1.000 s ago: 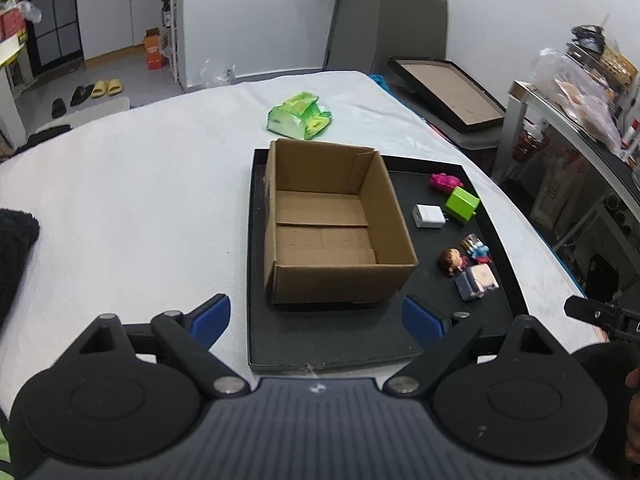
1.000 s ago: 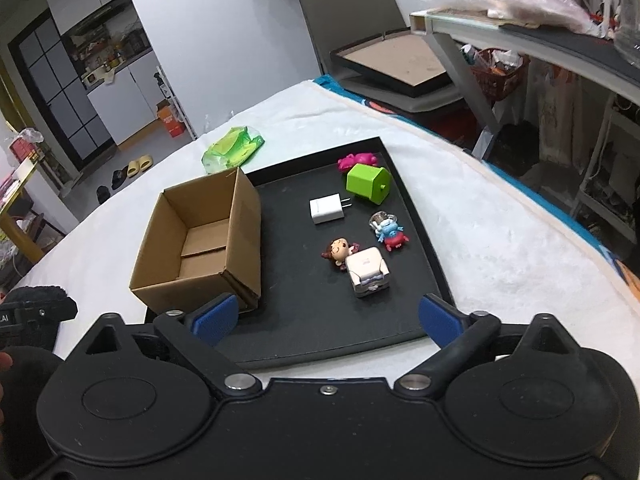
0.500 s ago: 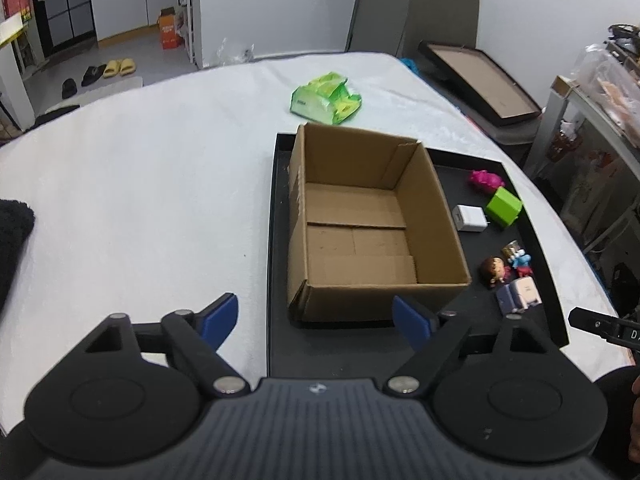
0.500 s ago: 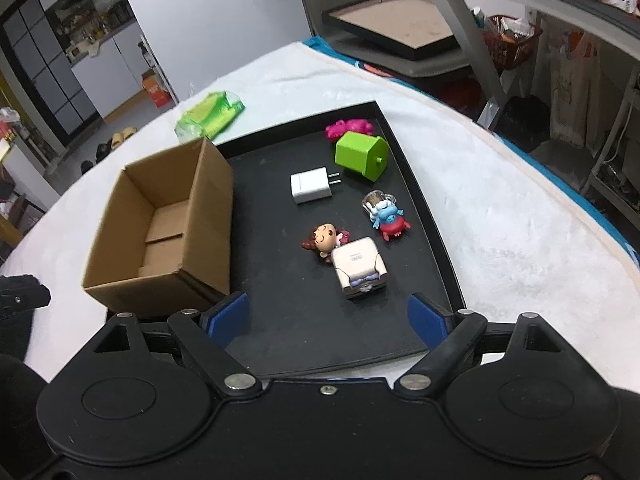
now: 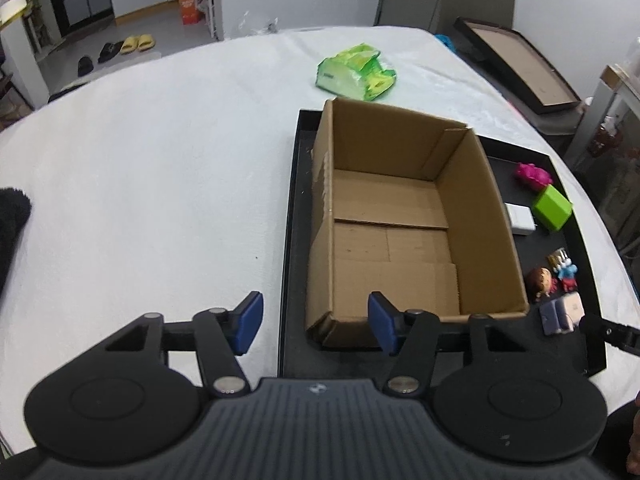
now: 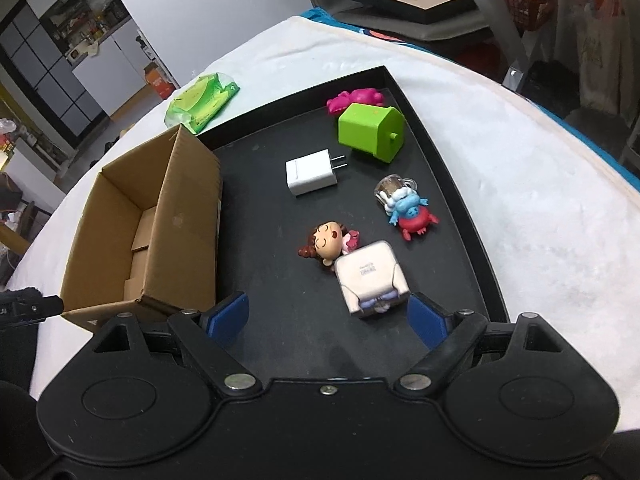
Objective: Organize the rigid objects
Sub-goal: 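Move the left gripper to the box wall while the right gripper approaches the white cube figure, then close the right gripper on the white bunny-eared cube figure and lift it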
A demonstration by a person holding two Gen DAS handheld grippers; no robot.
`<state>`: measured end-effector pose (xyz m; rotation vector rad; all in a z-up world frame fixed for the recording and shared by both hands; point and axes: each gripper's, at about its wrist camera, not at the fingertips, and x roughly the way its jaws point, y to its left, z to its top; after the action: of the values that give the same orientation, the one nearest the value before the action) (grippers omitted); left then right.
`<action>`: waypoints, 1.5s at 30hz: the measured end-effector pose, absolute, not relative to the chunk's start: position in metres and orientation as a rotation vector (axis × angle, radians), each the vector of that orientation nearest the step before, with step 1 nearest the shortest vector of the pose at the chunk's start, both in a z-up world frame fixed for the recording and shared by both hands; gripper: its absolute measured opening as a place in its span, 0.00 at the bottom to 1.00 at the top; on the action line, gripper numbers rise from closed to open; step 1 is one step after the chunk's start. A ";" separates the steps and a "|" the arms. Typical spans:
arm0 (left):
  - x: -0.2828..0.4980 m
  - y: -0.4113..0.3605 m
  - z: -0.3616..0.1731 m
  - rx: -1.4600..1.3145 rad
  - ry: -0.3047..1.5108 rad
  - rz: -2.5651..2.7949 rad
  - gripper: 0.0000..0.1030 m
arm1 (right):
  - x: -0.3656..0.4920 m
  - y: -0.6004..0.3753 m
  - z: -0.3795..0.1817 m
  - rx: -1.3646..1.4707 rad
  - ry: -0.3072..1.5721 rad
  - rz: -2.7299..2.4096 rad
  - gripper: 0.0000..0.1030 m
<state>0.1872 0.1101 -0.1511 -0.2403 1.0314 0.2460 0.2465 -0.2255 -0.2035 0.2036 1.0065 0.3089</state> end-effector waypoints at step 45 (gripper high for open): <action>0.201 0.114 -0.176 -0.299 0.991 0.209 0.11 | 0.254 -0.193 -0.193 0.084 0.982 0.260 0.42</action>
<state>0.2013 0.1142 -0.1763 -0.2987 0.9915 0.2089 0.2536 -0.1928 -0.1933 0.0842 0.9815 0.2602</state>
